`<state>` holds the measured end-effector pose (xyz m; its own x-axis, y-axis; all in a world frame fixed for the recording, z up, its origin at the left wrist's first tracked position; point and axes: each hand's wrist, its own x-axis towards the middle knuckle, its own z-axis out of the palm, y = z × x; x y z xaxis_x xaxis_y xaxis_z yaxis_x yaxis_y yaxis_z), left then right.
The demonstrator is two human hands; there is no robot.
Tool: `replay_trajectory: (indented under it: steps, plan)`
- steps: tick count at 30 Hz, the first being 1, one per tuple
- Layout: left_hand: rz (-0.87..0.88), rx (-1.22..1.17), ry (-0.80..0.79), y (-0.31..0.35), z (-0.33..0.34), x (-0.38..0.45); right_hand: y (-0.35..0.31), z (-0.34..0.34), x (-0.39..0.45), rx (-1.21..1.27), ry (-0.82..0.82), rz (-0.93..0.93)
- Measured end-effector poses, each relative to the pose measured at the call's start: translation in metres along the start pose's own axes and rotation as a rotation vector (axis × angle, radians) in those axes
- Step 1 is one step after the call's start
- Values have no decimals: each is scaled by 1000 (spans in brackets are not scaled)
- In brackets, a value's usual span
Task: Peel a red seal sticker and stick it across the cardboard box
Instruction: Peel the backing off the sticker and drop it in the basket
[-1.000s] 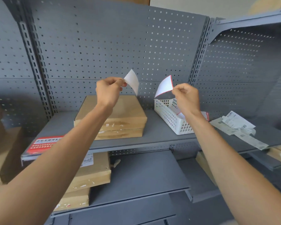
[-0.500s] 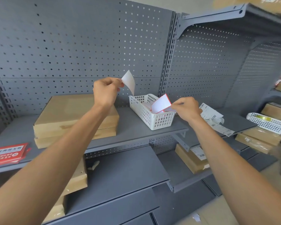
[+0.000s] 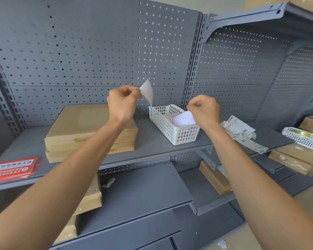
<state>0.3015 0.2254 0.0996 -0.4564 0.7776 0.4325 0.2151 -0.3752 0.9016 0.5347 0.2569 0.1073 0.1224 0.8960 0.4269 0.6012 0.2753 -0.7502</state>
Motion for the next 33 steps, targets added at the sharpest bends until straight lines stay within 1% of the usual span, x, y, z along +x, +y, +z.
replay_trajectory:
  steps: [3,7,14,18,20,22,24,26,27,30,33]
  plan:
    - [95,71,30,4,-3,-6,-33,15,-8,102,-112,-122]
    - [261,214,76,6,-13,-13,-71,42,-14,203,-194,-197]
    - [658,566,181,-2,-48,-17,-105,82,-20,236,-194,-252]
    - [840,723,175,-4,-65,-21,-117,93,-28,303,-285,-228]
    - [862,716,169,-7,-76,-24,-121,94,-32,336,-301,-229]
    - [829,661,194,-13,-85,-27,-122,93,-37,330,-324,-234]
    - [793,630,193,-17,-90,-29,-123,95,-44,351,-398,-210]
    - [783,651,183,-19,-92,-32,-125,100,-52,432,-483,-175]
    - [791,675,189,-20,-93,-34,-125,103,-55,470,-500,-159]
    - [841,750,207,-21,-98,-34,-127,105,-58,535,-477,-118]
    - [819,723,244,-18,-104,-38,-127,107,-56,591,-425,-114]
